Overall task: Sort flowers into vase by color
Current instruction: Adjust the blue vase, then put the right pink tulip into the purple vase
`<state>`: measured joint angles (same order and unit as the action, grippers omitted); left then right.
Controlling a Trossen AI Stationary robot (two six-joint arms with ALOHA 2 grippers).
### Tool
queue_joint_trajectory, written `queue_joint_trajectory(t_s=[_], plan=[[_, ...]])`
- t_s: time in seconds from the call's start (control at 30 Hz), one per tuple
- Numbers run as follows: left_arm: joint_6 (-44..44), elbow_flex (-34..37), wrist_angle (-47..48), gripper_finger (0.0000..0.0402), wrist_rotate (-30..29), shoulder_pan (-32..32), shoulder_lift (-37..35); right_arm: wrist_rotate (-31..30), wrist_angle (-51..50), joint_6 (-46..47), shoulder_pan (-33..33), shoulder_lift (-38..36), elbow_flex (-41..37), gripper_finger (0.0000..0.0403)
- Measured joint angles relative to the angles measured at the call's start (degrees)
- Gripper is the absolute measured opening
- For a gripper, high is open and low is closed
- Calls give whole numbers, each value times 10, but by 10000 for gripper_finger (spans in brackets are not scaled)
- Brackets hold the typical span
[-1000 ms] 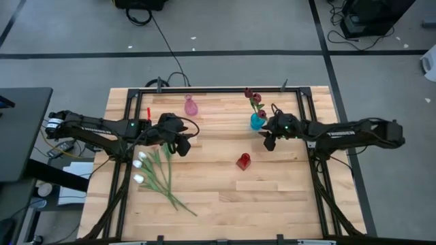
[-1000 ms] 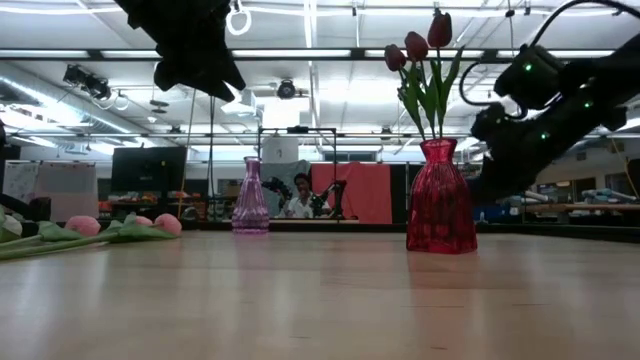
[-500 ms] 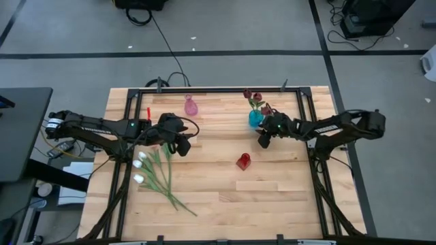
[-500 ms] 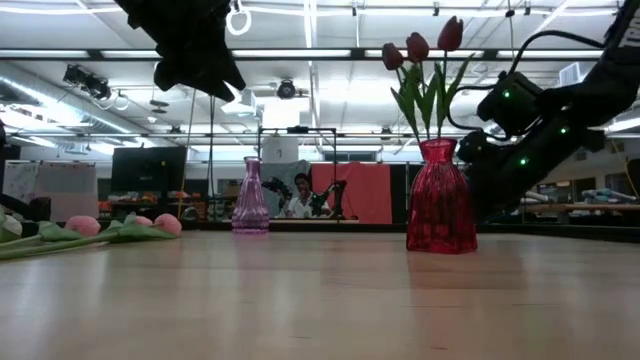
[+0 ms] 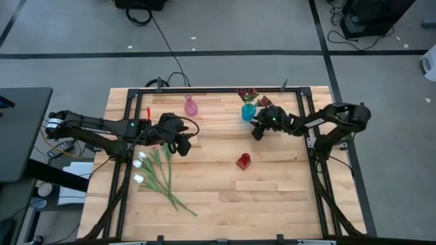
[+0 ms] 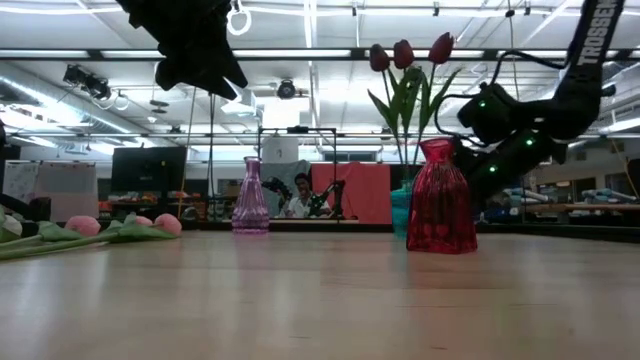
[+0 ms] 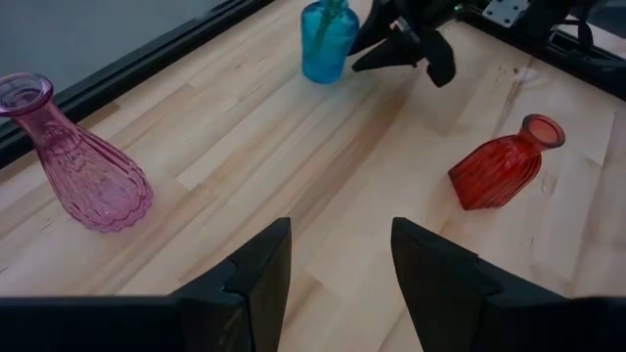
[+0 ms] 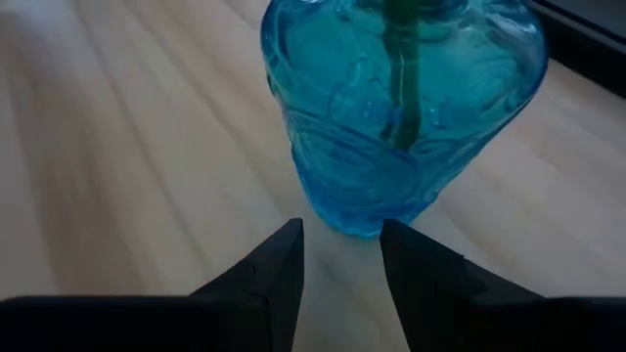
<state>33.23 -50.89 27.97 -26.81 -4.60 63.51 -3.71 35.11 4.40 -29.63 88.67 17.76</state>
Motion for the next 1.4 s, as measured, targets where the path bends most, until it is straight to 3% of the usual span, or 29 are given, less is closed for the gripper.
queue_joint_trajectory(t_s=[0.23, 0.4, 0.57, 0.7, 0.87, 1.1, 1.4], plan=[[10, 0, 0, 182, 0, 0, 0, 4, -1, -13, -13, 61, 65, 151], [27, 0, 2, 182, 14, 0, 0, 32, -24, -11, -13, 55, 77, 150], [61, 0, 11, 182, 38, -4, 8, 40, -115, -5, 1, -4, 76, 149], [106, 0, 23, 182, 64, -17, 30, 96, -185, -13, 36, -71, 76, 149], [246, 0, 108, 182, 117, -53, 81, 164, -223, -33, 91, -168, 76, 149], [445, 1, 261, 182, 148, -83, 149, 125, -247, -79, 160, -296, 76, 149], [420, 5, 271, 182, 94, -54, 211, 124, -207, -119, 202, -347, 76, 149]])
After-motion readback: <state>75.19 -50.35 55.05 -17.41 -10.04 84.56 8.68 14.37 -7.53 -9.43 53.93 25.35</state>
